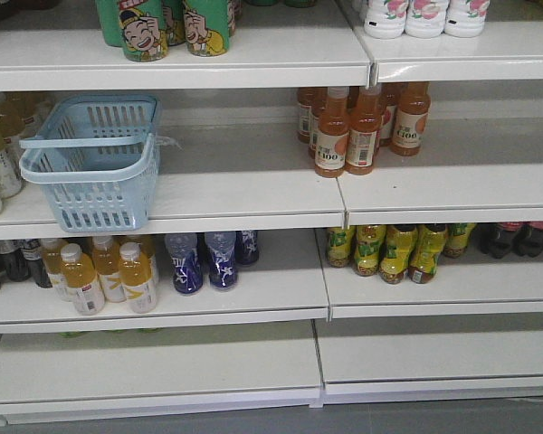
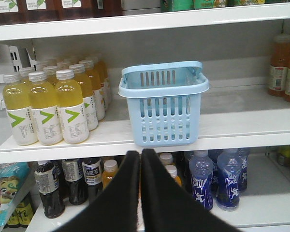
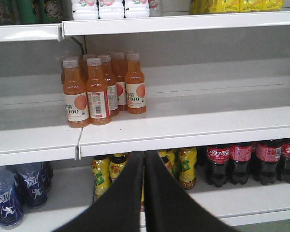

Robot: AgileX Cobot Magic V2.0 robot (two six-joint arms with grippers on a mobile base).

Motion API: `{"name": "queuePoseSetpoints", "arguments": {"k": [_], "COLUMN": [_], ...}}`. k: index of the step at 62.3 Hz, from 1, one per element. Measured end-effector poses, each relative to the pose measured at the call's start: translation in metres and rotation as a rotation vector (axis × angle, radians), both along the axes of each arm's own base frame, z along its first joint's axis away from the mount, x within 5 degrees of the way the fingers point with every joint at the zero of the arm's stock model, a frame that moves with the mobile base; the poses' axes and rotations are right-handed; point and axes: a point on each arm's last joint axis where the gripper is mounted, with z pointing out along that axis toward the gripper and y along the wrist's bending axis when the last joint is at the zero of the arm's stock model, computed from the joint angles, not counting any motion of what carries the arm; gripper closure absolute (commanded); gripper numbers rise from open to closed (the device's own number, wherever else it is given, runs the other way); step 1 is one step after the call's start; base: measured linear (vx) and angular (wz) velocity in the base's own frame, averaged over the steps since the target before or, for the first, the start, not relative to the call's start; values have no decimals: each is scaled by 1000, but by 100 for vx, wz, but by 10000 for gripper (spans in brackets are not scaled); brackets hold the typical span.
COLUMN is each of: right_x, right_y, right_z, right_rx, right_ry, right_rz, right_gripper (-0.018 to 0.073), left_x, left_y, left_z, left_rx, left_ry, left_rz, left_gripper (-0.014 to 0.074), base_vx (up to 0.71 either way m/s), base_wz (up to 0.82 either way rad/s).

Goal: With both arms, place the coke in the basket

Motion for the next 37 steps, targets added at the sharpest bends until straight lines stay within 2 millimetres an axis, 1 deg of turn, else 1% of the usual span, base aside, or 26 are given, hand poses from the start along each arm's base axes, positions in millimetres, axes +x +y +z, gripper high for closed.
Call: {"name": "queuePoseSetpoints", "arguments": {"k": [37], "right_x": [0], "right_y": [0], "right_z": [0], "right_rx": [0], "right_ry": [0], "right_rz": [0], "right_gripper": [569], "left_x": [0], "left_y": [0], "left_z": [0], "left_rx": [0], "left_ry": [0], "left_rz": [0], "left_gripper": [601], "base_vx": [3], "base_wz": [0]}}
